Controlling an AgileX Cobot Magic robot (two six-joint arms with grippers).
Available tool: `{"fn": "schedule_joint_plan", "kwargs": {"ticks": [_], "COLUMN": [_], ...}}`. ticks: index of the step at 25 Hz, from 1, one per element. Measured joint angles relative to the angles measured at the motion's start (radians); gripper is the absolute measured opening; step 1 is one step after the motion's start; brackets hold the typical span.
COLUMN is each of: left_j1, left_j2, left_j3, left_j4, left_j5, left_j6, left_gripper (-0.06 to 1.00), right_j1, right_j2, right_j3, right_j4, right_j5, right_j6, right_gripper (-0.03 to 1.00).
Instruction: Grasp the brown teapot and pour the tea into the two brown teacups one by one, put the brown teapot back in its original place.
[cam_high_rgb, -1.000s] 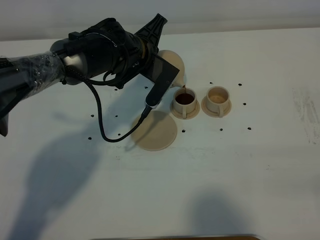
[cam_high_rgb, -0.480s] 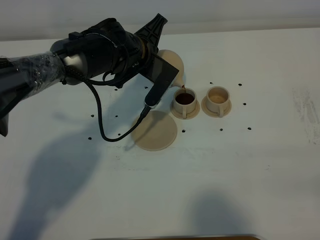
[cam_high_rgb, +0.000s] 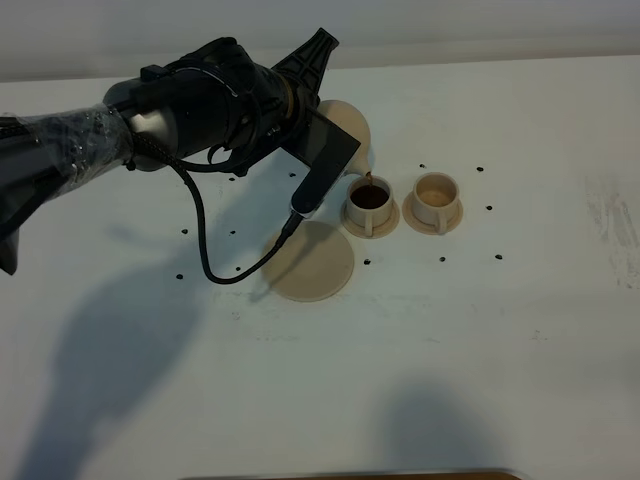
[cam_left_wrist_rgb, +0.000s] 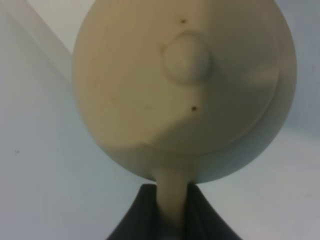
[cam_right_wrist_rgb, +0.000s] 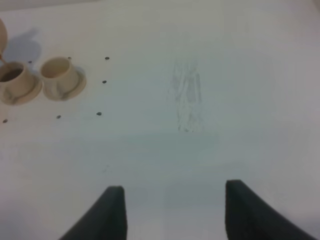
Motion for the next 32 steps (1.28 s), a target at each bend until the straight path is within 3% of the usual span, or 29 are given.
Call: {"fn": "schedule_joint_plan", "kwargs": {"ticks": [32], "left_j1": [0.000], "left_j2": [0.000], "left_j3": [0.000], "left_j4": [0.003], "left_j5": [-0.003], "left_j6": [0.040], "left_gripper": [0.16], "right_j1": [0.000], "right_j2": [0.000], "right_j3": [0.000], "right_j4": [0.000], "right_j5": [0.000], "right_j6": [-0.001], "right_gripper": [0.43]}}
